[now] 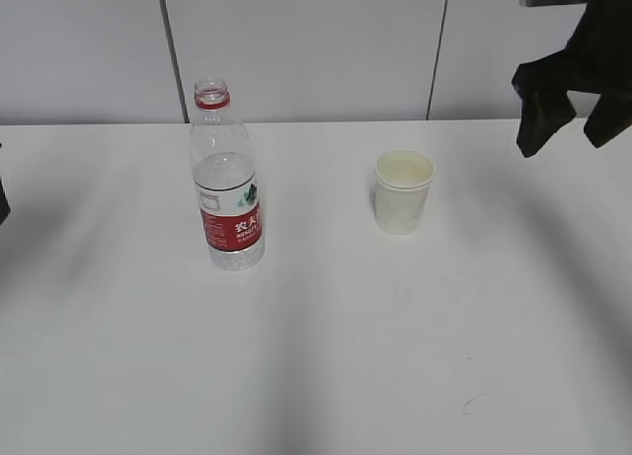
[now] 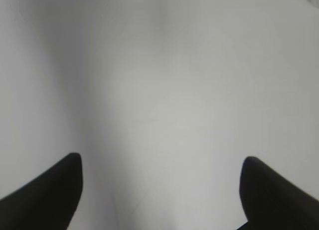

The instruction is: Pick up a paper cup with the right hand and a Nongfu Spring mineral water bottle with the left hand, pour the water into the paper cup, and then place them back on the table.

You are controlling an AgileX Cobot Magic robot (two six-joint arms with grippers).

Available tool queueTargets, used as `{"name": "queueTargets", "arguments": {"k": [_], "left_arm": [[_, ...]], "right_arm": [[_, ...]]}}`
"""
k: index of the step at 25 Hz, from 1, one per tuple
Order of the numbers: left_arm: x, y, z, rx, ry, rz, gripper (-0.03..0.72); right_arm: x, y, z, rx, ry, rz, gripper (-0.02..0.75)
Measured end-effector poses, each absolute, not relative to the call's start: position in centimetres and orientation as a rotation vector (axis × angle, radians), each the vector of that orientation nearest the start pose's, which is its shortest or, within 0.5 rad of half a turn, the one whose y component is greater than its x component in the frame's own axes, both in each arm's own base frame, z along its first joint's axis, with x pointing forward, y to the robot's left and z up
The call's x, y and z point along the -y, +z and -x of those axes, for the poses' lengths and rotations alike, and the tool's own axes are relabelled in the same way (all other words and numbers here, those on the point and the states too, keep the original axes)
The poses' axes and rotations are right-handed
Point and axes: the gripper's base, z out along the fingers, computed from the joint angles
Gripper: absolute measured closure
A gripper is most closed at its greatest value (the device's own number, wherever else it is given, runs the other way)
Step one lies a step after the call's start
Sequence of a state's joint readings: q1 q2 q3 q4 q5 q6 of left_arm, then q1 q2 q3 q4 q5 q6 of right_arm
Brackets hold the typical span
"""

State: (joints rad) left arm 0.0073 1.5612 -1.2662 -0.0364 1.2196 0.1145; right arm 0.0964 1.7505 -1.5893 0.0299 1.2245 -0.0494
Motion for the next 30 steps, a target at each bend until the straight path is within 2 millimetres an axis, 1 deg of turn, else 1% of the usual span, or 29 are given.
{"name": "queueTargets", "arguments": {"k": [4, 6, 10, 17, 22, 26, 30], "left_arm": [[0.1, 30.5, -28.7, -2.930, -0.034, -0.144, 0.105], [0.1, 31.3, -28.0, -2.902, -0.034, -0.143, 0.105], [0.2, 31.9, -26.3, -2.884, -0.037, -0.142, 0.105], [0.2, 31.7, -23.3, -2.886, -0.040, -0.141, 0.105], [0.3, 30.7, -21.0, -2.905, -0.059, -0.138, 0.105], [0.5, 30.1, -19.0, -2.911, -0.078, -0.133, 0.105], [0.5, 29.8, -17.0, -2.893, -0.078, -0.133, 0.105]], "right_arm": [[-3.7, 32.1, -35.4, -2.836, 0.058, 0.198, 0.150], [-3.7, 32.2, -34.8, -2.837, 0.059, 0.198, 0.150], [-3.5, 32.4, -33.2, -2.850, 0.061, 0.198, 0.150], [-3.3, 31.8, -30.9, -2.880, 0.060, 0.200, 0.151], [-3.2, 31.0, -29.4, -2.916, 0.059, 0.207, 0.150], [-3.0, 30.6, -27.7, -2.933, 0.059, 0.208, 0.150], [-2.8, 30.5, -25.6, -2.938, 0.058, 0.212, 0.151]]}}
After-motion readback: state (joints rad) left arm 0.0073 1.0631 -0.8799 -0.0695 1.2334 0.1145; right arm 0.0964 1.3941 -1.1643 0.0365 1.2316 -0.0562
